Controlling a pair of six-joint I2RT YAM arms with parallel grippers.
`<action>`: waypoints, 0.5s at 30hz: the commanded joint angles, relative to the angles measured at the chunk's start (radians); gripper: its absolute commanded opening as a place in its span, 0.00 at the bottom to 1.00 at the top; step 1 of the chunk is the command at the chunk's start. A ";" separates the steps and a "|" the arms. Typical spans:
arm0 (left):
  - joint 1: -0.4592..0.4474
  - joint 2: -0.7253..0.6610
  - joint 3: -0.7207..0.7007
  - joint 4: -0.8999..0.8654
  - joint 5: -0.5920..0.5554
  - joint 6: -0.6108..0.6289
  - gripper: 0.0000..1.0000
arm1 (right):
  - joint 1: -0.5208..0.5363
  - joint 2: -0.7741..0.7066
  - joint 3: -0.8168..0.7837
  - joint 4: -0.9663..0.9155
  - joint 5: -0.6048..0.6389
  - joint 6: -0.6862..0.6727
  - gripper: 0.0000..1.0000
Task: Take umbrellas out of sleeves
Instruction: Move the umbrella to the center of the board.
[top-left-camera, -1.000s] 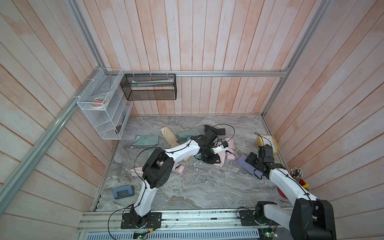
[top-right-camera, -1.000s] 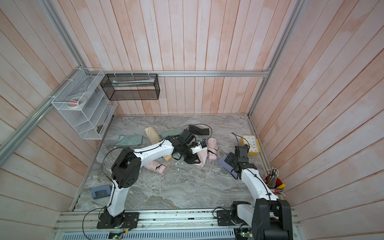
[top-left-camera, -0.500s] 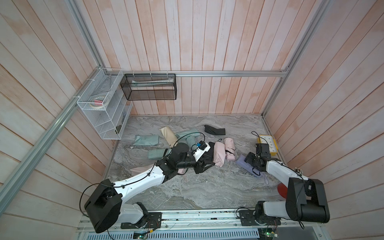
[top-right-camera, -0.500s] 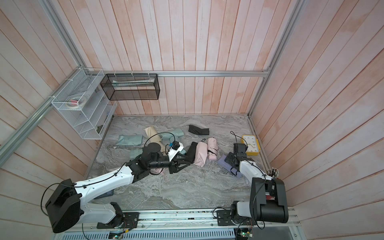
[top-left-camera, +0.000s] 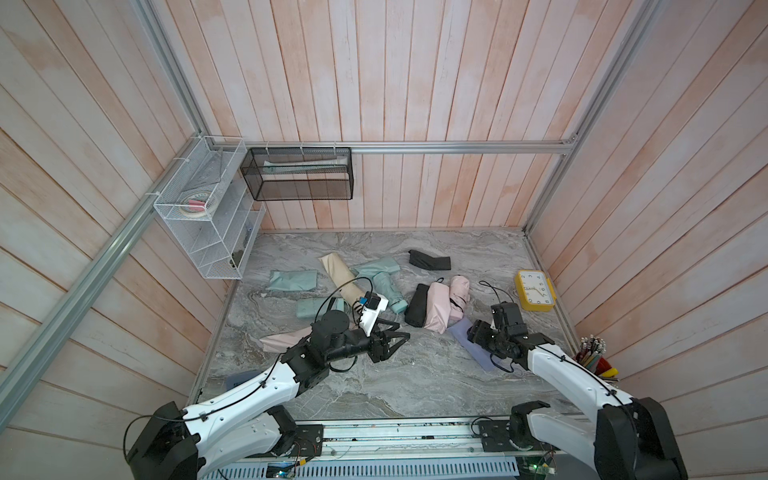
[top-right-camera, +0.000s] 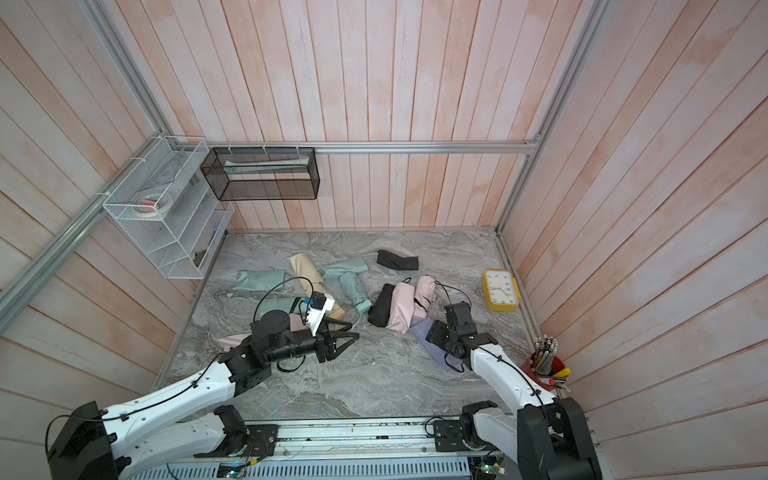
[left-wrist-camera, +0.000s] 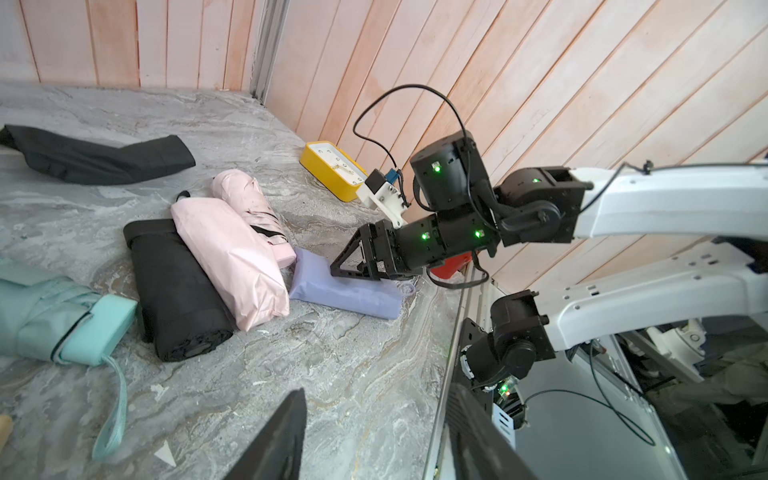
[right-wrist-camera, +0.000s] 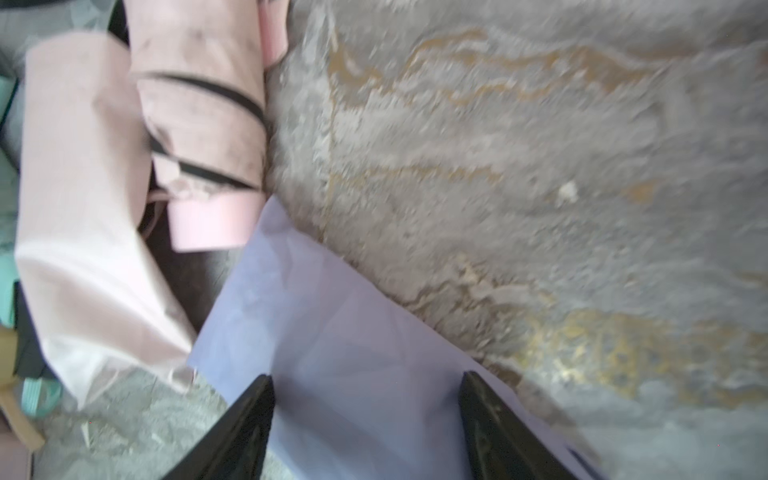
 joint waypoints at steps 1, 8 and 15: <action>0.006 0.004 -0.007 -0.078 -0.003 -0.159 0.57 | 0.116 -0.025 -0.028 -0.051 -0.013 0.138 0.72; 0.002 -0.089 -0.111 -0.049 -0.016 -0.292 0.57 | 0.425 0.080 0.030 0.002 0.027 0.302 0.72; 0.002 -0.200 -0.140 -0.133 -0.029 -0.293 0.60 | 0.489 0.160 0.154 -0.095 0.128 0.238 0.73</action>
